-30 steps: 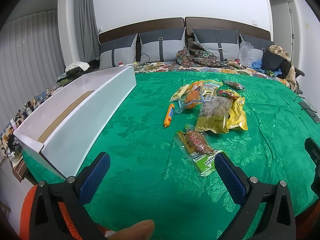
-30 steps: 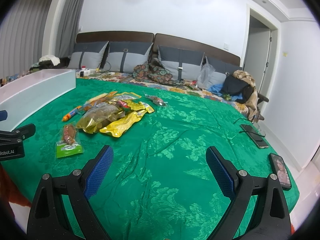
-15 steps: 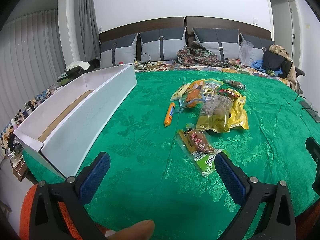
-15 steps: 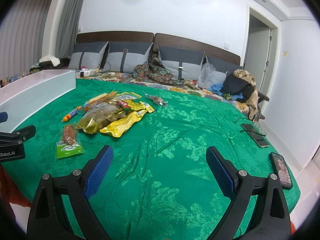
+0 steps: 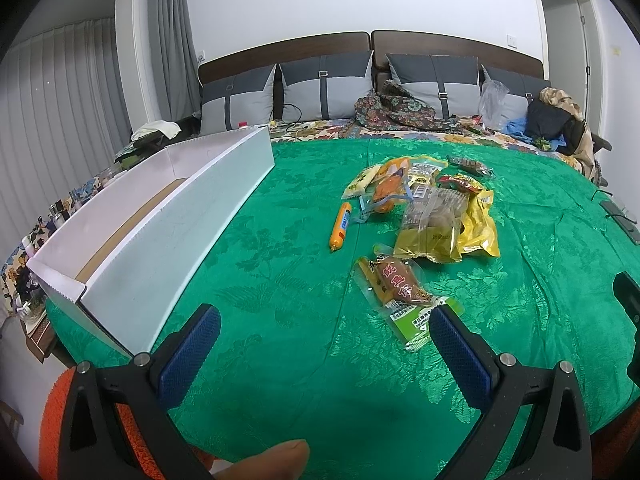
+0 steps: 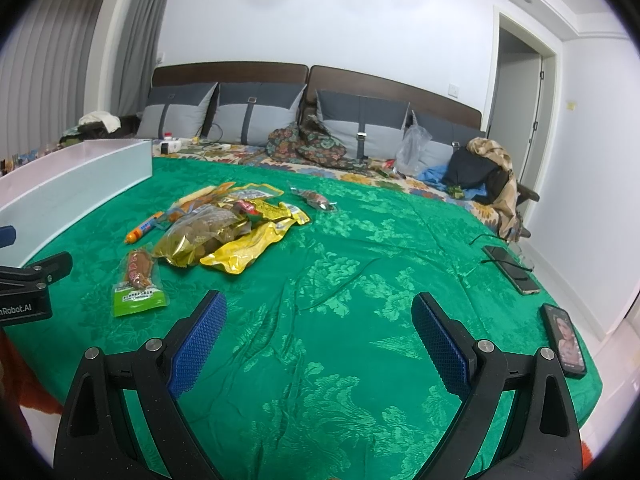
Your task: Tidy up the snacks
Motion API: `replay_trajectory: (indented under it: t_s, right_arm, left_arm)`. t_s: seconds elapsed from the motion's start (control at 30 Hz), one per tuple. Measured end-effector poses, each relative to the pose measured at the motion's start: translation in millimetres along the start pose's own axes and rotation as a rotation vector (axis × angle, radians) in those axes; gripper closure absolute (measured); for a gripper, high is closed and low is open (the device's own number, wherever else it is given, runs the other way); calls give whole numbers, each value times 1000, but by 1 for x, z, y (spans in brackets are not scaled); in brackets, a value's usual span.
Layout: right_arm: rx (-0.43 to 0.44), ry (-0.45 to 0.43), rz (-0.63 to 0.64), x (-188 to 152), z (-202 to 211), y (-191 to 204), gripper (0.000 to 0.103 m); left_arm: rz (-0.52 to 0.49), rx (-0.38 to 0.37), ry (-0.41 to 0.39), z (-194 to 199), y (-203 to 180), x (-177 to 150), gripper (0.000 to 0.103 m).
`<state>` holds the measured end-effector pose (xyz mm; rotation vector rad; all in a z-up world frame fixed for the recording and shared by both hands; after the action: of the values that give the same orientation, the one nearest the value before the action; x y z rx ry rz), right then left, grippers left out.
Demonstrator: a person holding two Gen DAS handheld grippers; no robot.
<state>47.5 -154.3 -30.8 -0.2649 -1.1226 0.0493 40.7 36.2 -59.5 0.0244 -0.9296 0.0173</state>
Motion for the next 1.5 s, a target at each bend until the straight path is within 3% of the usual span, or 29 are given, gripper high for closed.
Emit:
replay_trajectory:
  t_s: [1.5]
  right_arm:
    - [14,-7,-5,1,0,0,7]
  left_arm:
    - [-2,3,5,-1,-1,-1,0]
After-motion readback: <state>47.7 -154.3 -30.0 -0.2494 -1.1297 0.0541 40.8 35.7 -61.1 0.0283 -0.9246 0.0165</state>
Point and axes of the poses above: each gripper's, at about its wrist camera, not at the fingertips, and z roughly against the way its jaws point, y to its left, x to its top, the point moved 8 cm from there along -z, roughly the way its jaws point, and after that the axes turned 7 degrees about -x, right-handed, at the moved point
